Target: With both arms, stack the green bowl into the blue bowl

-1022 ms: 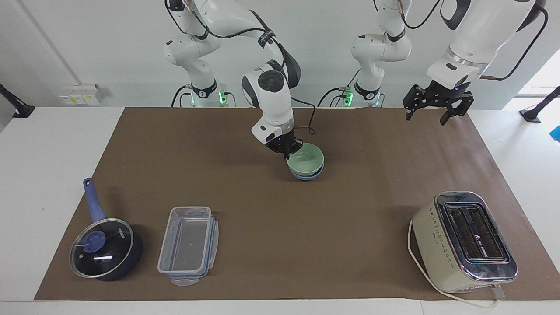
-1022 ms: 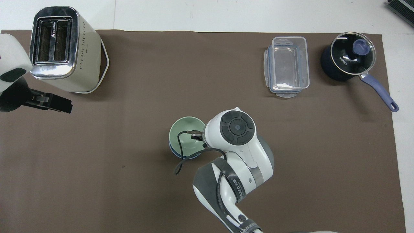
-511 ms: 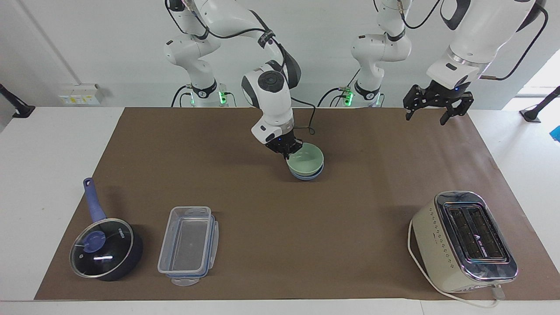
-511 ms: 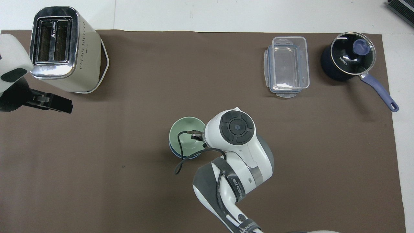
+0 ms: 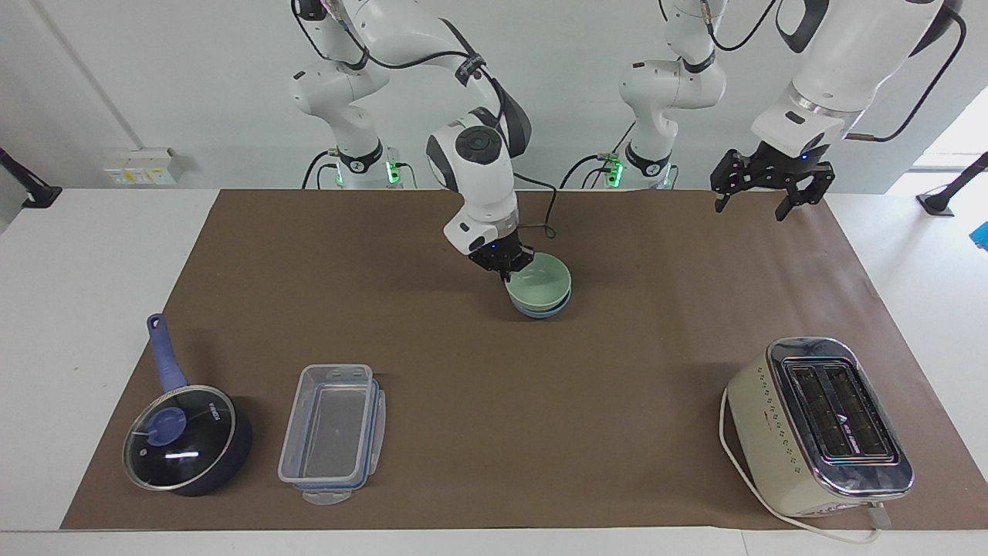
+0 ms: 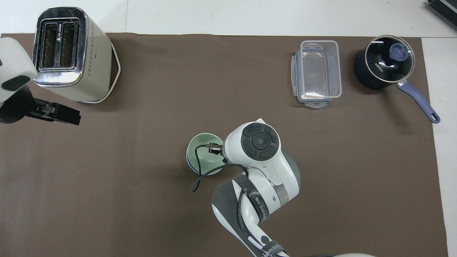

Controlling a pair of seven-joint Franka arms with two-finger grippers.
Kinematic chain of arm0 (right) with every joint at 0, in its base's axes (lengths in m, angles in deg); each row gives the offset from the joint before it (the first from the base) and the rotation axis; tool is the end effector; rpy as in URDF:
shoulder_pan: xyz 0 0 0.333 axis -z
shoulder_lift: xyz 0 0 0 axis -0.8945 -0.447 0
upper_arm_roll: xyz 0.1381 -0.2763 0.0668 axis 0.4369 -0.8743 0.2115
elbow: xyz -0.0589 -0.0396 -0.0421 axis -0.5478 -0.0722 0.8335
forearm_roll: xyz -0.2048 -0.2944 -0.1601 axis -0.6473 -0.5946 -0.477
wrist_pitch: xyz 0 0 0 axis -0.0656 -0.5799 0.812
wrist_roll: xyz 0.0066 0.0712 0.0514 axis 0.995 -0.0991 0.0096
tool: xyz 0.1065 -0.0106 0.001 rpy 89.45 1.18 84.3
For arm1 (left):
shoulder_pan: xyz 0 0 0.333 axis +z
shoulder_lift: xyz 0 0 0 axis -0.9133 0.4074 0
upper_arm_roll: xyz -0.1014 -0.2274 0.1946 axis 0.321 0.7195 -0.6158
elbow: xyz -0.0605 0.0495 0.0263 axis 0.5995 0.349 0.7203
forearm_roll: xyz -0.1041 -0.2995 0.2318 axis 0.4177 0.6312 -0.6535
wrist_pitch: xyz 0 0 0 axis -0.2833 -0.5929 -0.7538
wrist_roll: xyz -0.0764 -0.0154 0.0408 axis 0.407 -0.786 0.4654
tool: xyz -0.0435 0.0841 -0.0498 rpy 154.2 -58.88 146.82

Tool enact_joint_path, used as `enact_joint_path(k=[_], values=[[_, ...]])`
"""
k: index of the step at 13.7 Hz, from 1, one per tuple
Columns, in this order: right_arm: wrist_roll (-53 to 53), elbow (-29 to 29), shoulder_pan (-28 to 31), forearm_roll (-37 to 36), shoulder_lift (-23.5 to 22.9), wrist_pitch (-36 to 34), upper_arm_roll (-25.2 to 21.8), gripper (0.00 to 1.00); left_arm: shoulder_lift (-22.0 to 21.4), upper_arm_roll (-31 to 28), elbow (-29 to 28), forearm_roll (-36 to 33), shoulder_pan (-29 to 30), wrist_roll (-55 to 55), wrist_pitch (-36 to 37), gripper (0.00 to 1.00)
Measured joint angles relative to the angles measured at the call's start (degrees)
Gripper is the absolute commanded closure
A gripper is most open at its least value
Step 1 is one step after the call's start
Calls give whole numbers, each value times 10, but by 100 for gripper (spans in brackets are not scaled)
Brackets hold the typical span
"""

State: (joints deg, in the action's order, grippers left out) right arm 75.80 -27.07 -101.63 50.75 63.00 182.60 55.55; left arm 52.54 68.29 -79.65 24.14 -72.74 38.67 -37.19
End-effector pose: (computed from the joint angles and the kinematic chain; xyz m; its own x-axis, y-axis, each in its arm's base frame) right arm 0.5042 0.3637 0.3720 0.9867 -0.1611 -0.0206 -0.1624 -0.9757 -0.1468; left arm 0.5475 -0.0884 0.6371 0.9702 -0.2421 0.0035 -0.2421 -0.9701 0.0181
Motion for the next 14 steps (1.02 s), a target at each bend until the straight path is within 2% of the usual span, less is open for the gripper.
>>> enact_joint_path(k=[2,4,7,11,14], values=[[0,11,4,0,4,-6,-4,0,0,0,0,0,0,0,0,0],[-3,32,24,0,24,-42,-9,0,0,0,0,0,0,0,0,0],[-58,64,89,-9,73,-122,-13,0,0,0,0,0,0,0,0,0],[-129,75,160,-104,116,-161,-19,0,0,0,0,0,0,0,0,0],[-209,98,224,-111,146,-228,-20,0,0,0,0,0,0,0,0,0]])
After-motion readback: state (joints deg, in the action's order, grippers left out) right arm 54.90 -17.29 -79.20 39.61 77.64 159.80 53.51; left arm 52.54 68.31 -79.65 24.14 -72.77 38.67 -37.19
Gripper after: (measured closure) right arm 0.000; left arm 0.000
